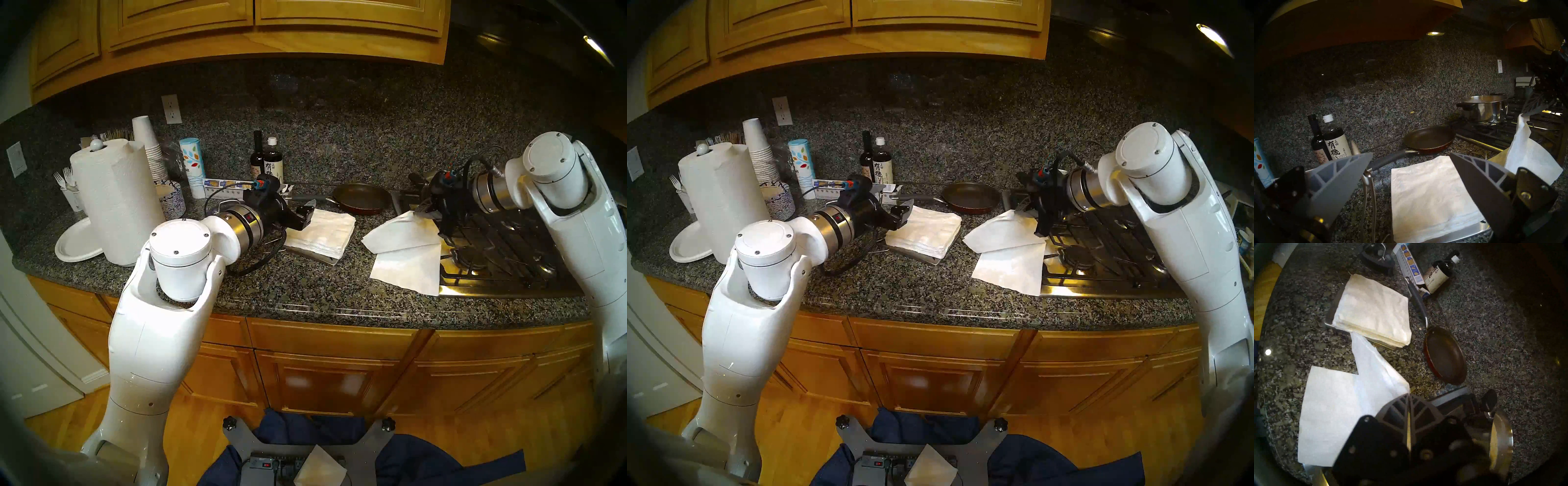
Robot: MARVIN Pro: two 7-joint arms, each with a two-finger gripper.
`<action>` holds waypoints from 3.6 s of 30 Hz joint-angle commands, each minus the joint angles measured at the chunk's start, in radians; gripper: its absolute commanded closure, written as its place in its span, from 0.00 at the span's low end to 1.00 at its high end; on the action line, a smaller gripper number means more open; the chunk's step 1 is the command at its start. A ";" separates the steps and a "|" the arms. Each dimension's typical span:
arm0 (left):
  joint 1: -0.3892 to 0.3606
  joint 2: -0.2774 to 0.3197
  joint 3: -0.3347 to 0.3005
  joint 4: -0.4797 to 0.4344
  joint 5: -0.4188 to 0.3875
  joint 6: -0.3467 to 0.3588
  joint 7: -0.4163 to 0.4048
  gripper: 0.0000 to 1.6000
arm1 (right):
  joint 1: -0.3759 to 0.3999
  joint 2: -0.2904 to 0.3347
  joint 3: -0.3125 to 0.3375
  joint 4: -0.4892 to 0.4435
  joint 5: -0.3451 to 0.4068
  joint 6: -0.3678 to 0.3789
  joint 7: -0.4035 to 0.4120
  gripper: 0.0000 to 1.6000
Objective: Take napkin out of napkin holder
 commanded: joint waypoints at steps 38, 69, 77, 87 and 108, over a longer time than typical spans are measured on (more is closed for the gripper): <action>-0.047 -0.021 0.012 0.003 -0.003 -0.010 -0.017 0.00 | -0.063 0.163 0.062 -0.120 0.134 0.073 -0.066 0.44; -0.072 -0.009 -0.119 -0.107 -0.004 0.041 0.043 0.00 | 0.008 -0.086 0.017 0.006 0.098 -0.063 -0.281 0.41; -0.069 0.004 -0.118 -0.098 0.008 0.045 0.056 0.00 | 0.003 -0.103 0.024 0.013 0.098 -0.084 -0.295 0.56; -0.066 0.021 -0.115 -0.067 0.055 0.056 0.092 0.00 | -0.021 -0.108 0.040 0.017 0.102 -0.102 -0.304 0.71; -0.124 -0.016 -0.072 0.104 0.013 0.032 0.053 0.89 | -0.056 -0.095 0.071 -0.001 0.113 -0.104 -0.299 0.72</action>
